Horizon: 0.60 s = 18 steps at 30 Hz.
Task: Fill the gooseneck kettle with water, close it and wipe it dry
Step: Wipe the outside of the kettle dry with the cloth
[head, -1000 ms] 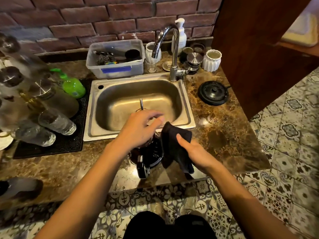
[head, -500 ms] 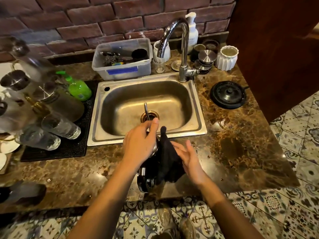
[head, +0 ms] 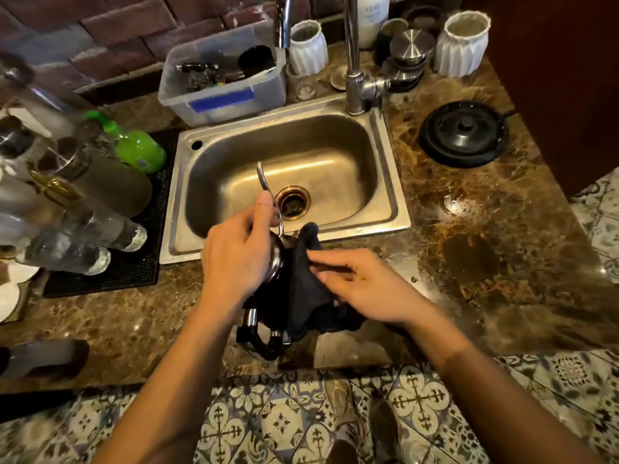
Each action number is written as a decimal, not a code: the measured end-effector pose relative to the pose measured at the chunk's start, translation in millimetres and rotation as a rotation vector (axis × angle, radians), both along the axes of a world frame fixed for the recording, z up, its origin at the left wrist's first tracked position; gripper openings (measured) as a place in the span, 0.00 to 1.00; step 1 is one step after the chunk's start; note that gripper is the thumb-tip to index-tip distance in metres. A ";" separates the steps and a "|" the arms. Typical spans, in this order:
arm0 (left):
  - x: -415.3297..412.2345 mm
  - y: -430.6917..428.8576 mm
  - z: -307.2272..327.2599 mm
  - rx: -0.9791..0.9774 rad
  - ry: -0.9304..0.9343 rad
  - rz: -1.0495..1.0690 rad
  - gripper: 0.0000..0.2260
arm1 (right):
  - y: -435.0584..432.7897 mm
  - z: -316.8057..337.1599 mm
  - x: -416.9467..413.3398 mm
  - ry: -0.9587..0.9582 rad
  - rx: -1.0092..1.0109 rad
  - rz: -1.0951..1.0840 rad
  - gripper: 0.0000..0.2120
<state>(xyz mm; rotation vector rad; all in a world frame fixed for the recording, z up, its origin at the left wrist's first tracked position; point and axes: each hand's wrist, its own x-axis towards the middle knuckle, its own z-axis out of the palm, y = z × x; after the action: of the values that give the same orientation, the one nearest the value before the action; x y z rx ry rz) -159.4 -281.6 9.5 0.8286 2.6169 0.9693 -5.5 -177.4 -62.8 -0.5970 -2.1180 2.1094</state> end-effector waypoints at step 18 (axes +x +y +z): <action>5.2 0.5 2.2 0.039 0.069 0.036 0.29 | -21.3 -37.2 -78.5 0.122 0.479 -0.165 0.16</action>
<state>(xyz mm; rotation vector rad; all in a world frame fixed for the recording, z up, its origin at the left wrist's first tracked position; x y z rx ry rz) -154.2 -281.1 11.7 0.8412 2.6878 1.0212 -84.1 -198.7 -100.0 -0.5422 -2.2927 1.4377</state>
